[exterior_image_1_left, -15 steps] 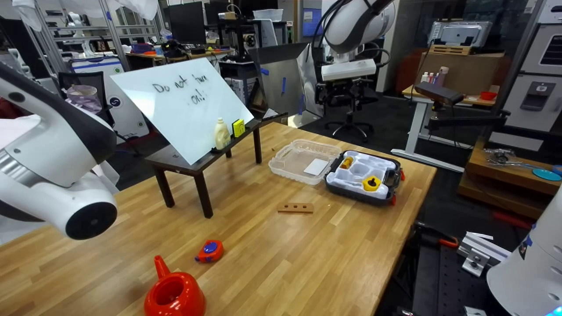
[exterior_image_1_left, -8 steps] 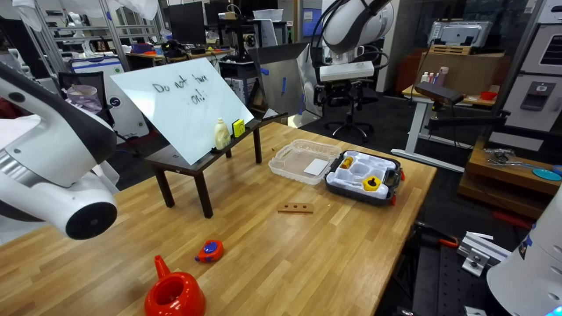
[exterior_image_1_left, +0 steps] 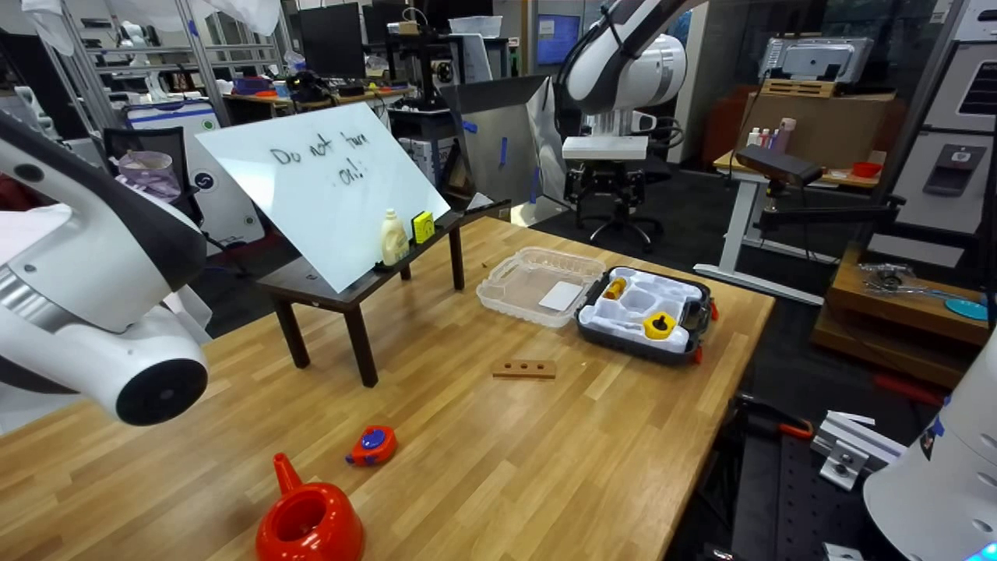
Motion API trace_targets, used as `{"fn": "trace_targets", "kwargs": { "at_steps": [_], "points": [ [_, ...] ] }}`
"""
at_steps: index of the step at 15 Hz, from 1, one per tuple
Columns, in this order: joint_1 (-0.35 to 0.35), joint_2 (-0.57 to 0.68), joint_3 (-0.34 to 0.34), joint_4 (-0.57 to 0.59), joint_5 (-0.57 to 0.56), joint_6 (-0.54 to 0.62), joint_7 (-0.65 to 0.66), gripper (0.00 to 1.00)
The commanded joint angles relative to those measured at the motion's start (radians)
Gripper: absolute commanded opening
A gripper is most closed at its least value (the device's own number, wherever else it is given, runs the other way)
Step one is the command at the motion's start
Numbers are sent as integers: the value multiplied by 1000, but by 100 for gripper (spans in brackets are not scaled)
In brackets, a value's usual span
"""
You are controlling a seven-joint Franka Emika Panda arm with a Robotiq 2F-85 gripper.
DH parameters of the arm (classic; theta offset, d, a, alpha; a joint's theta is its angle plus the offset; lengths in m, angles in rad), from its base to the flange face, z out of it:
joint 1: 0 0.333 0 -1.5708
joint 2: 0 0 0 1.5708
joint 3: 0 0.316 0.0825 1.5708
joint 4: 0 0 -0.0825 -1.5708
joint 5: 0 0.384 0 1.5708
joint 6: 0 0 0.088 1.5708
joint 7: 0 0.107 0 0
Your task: Remove the yellow object from the top middle of the box and put it on the table
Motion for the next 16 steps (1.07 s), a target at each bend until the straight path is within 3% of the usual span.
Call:
{"fn": "trace_targets", "kwargs": {
  "at_steps": [1,3,16],
  "points": [
    [-16,70,-20,78,50,-50,42,100],
    [-8,60,-28,48,28,-7,28,100],
    [-21,114,-29,72,45,1,26,100]
  ]
}}
